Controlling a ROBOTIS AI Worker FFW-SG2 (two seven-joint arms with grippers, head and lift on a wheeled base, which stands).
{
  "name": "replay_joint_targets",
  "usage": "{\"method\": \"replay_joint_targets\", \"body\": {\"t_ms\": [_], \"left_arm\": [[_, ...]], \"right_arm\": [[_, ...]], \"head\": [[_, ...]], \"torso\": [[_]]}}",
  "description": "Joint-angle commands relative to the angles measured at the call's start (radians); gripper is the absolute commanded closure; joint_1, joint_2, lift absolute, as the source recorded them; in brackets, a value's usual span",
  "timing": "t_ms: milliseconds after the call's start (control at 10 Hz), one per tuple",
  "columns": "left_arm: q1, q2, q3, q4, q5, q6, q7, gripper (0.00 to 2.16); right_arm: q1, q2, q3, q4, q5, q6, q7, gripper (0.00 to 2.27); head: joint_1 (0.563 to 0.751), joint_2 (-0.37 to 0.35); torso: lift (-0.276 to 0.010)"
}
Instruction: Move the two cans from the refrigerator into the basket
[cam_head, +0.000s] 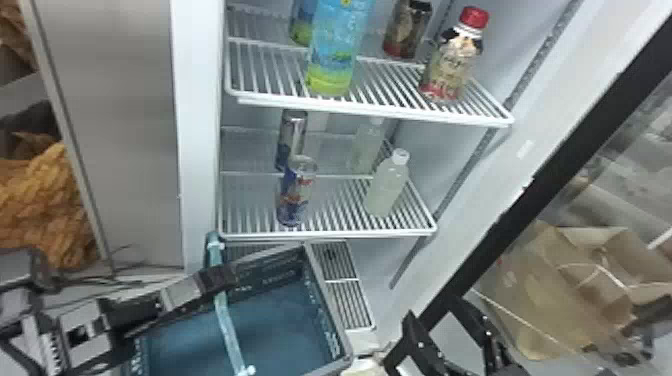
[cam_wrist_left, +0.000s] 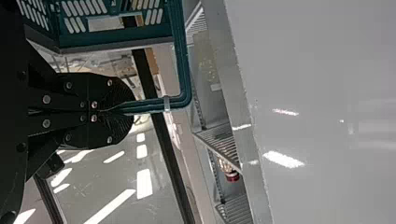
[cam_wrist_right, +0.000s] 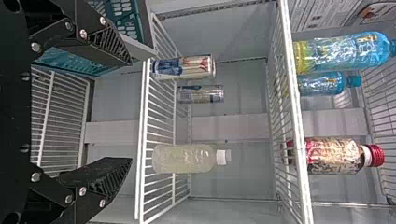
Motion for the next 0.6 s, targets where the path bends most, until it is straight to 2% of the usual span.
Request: {"method": "replay_joint_targets", "body": {"t_ms": [0, 500], "left_arm": [[0.001, 0.000, 0.001, -0.001, 0.000, 0.002, 0.000, 1.21], [-0.001, -0.001, 0.003, -0.001, 0.000, 0.002, 0.000, 1.21]], "right_arm": [[-0.018, -0.001, 0.000, -0.004, 0.026, 0.001, 0.000, 0.34], [-0.167, -0.003, 0.050, 0.058, 0.090, 0.052, 0.000, 0.34]], "head": [[0.695, -0.350], [0.695, -0.350]], "torso": [[-0.219], [-0.219]]}}
